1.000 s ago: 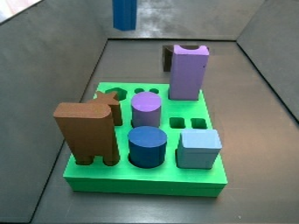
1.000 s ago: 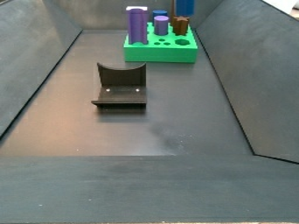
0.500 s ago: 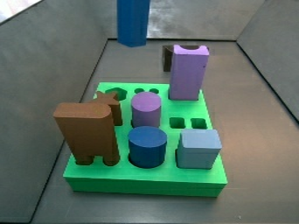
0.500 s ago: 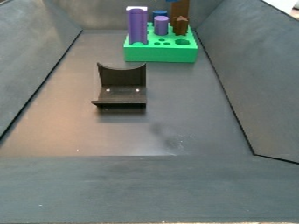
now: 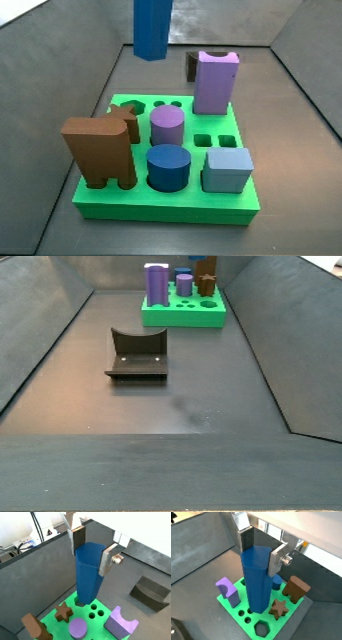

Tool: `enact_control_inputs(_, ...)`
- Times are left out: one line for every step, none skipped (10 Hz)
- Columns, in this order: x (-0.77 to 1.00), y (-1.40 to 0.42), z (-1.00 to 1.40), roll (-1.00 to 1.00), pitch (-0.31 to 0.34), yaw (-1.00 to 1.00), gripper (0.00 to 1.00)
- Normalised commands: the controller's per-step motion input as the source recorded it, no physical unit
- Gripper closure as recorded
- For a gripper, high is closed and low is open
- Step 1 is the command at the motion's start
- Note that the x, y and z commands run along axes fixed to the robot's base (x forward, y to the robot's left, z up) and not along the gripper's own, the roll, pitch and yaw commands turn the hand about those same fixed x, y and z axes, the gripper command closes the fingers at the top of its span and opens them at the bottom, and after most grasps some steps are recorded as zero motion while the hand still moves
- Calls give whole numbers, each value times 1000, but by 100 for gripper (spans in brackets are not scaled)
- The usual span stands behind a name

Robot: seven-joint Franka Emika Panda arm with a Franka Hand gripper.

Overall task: Pick up the hexagon object. Move up. Move to above the board. Insert the hexagon object.
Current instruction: Insert the hexagon object.

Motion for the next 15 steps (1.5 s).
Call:
enact_control_inputs(-111,140,-394,23,-87,106,100)
enact_control_inputs(-103,163,-466,47,-87,114,100)
enact_control_inputs(-249,160,-529,80,-140,97,100)
enact_control_inputs(-429,103,-649,219,-83,0,100)
enact_control_inputs(-449,89,-654,249,-93,0,100)
enact_control_inputs(-354,100,-643,231,-76,0,100)
enact_control_inputs(-263,40,-557,93,-113,0,100)
enact_control_inputs(-114,0,-509,0,-151,0,100)
enact_control_inputs(-9,0,-446,-93,-201,0,100)
enact_control_inputs(0,0,-417,-133,-220,0,100)
enact_control_inputs(0,0,-400,-106,-216,0,100)
enact_control_inputs(0,14,0,-14,-24,0,100)
enact_control_inputs(-94,0,-46,0,0,0,100)
enact_control_inputs(-177,0,-191,0,0,20,100)
enact_control_inputs(-334,-46,-309,17,0,109,100)
